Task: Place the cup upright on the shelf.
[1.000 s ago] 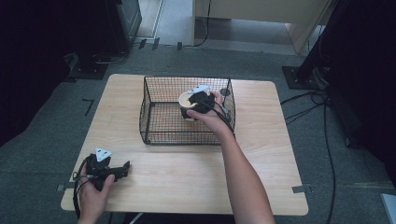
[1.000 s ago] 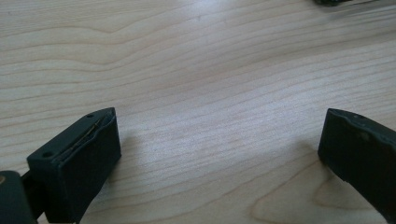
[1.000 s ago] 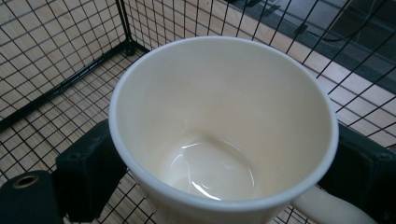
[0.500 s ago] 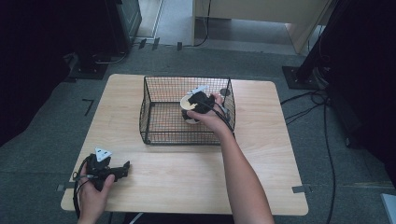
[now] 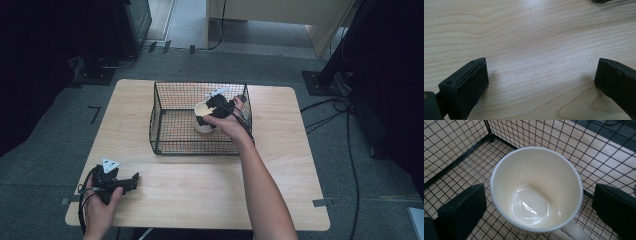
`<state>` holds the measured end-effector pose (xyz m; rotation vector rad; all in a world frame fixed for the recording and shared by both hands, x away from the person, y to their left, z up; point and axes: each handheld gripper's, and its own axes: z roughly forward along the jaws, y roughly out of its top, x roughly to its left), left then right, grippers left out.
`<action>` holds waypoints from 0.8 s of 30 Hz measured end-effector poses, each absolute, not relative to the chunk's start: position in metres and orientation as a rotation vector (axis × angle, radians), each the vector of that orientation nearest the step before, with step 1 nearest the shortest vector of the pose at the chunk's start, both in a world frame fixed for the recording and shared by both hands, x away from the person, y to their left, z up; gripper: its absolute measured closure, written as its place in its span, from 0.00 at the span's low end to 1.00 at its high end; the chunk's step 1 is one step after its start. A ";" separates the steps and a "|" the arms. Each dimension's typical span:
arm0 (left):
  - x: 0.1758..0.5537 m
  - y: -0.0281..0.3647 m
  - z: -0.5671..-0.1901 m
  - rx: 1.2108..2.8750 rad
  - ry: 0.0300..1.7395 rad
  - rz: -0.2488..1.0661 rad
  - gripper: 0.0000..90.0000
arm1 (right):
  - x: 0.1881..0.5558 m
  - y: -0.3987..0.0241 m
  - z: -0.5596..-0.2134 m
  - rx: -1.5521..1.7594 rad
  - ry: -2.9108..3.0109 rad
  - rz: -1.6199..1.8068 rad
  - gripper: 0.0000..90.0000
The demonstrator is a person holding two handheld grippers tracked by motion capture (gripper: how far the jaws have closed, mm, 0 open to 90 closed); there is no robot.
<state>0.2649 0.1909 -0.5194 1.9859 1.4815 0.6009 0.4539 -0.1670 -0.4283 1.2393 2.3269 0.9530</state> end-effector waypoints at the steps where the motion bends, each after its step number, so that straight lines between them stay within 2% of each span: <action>1: 0.265 0.191 -0.519 1.986 1.481 0.601 0.00 | 0.453 -0.169 -0.427 1.234 2.321 0.954 0.00; 14: 0.265 0.191 -0.519 1.987 1.482 0.600 0.00 | 0.426 -0.174 -0.395 1.190 2.257 1.061 0.00; 24: 0.265 0.191 -0.519 1.986 1.482 0.600 0.00 | 0.399 -0.196 -0.372 1.205 2.135 1.186 0.00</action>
